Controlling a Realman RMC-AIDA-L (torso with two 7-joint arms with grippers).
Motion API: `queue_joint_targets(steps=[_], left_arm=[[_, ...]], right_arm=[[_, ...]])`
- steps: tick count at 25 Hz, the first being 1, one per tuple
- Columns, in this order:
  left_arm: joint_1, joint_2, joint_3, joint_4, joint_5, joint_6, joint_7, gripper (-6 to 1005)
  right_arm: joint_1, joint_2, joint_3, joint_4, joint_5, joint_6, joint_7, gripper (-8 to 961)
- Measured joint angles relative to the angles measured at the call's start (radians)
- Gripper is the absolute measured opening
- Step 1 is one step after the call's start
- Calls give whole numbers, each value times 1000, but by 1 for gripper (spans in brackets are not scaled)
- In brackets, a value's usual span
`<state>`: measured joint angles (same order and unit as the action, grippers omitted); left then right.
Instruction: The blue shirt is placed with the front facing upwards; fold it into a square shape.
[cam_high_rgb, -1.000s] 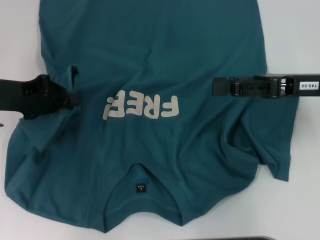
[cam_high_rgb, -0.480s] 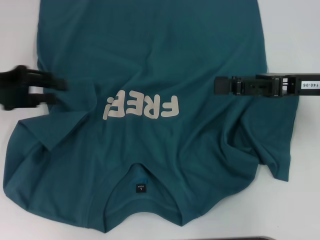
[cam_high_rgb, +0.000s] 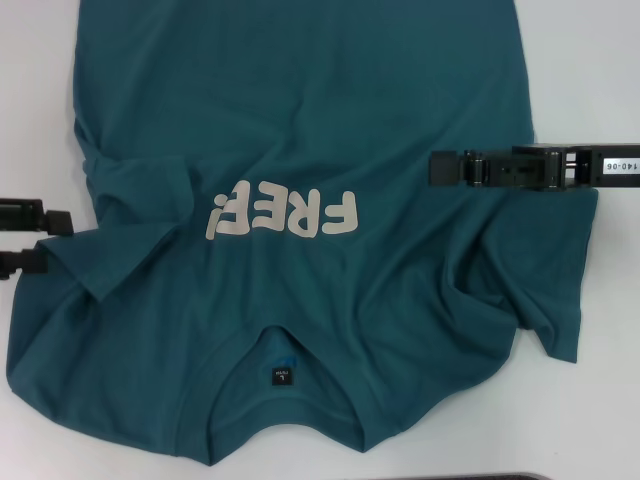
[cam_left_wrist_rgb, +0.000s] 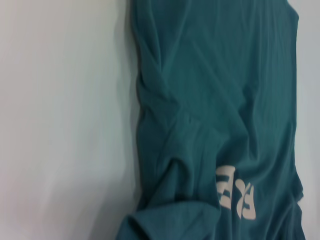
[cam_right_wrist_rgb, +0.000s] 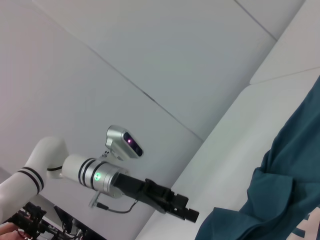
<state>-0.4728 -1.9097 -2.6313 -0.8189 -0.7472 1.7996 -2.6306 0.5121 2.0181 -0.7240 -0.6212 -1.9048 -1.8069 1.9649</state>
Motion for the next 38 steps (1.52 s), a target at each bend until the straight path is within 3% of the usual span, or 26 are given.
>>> queue_joint_targets(steps=[21,31,38], left_arm=[[-17,-49,72,36,27,-124,28,718],[-41,-58,77,40,28,-148,17,714],[-42,-50,69,39,27,-132,13,449]], right_arm=[[-10,1,0,0,6,0,2,819],[-11,1,6,0,6,1,2,819],[-9,1,16,0,6,3,2,819]])
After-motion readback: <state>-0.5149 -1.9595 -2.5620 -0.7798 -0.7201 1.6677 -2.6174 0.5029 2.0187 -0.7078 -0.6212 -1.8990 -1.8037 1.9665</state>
